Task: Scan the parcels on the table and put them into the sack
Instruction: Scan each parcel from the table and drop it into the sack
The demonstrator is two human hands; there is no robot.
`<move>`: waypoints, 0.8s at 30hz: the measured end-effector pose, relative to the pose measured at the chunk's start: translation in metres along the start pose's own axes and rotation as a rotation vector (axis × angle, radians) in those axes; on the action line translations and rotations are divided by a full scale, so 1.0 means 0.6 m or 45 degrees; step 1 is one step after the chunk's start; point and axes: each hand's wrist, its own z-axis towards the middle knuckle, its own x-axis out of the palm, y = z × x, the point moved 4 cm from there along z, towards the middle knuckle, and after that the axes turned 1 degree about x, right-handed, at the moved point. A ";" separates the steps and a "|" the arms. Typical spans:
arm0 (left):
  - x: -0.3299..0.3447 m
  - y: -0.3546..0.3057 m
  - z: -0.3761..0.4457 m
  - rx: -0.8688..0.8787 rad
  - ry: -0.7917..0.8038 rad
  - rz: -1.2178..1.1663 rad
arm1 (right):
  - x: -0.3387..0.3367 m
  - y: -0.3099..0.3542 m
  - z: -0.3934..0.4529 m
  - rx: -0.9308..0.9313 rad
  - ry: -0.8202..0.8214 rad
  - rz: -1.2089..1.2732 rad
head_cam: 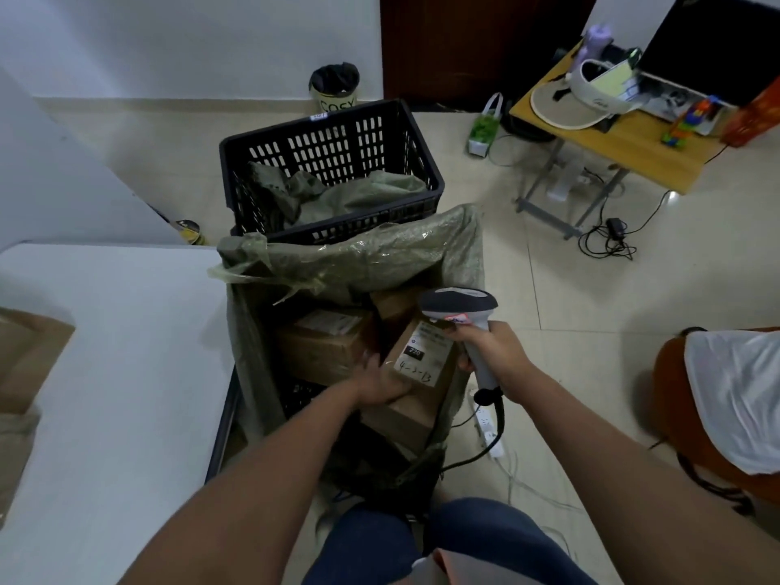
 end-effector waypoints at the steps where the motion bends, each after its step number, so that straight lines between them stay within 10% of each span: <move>1: 0.011 0.019 -0.006 -0.134 0.096 -0.155 | 0.001 -0.004 0.004 -0.003 -0.020 -0.028; 12: 0.055 0.009 -0.004 0.025 0.202 -0.680 | 0.000 -0.025 0.024 -0.018 -0.124 -0.185; 24: -0.057 0.274 -0.056 -0.670 -0.854 -0.865 | 0.036 -0.050 0.040 0.018 -0.213 -0.436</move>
